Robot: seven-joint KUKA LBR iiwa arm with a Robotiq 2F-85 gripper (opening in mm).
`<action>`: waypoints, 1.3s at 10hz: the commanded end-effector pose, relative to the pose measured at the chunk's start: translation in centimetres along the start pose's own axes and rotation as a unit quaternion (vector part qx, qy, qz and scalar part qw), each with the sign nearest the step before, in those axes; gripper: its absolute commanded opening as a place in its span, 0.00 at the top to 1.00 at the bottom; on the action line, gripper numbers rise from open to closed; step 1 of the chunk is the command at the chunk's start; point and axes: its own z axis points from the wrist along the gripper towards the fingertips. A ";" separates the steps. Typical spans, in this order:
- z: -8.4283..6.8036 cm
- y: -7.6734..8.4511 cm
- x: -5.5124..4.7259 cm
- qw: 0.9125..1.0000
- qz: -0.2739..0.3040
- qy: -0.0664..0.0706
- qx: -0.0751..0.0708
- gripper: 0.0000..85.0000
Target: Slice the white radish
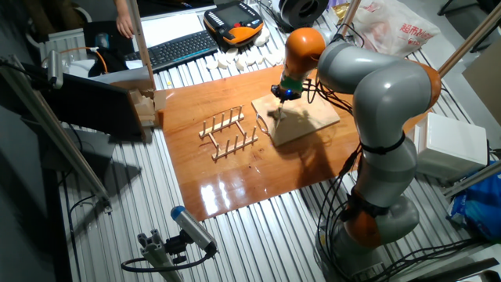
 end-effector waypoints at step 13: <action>0.2 -0.4 0.1 0.986 0.162 -0.014 0.024 1.00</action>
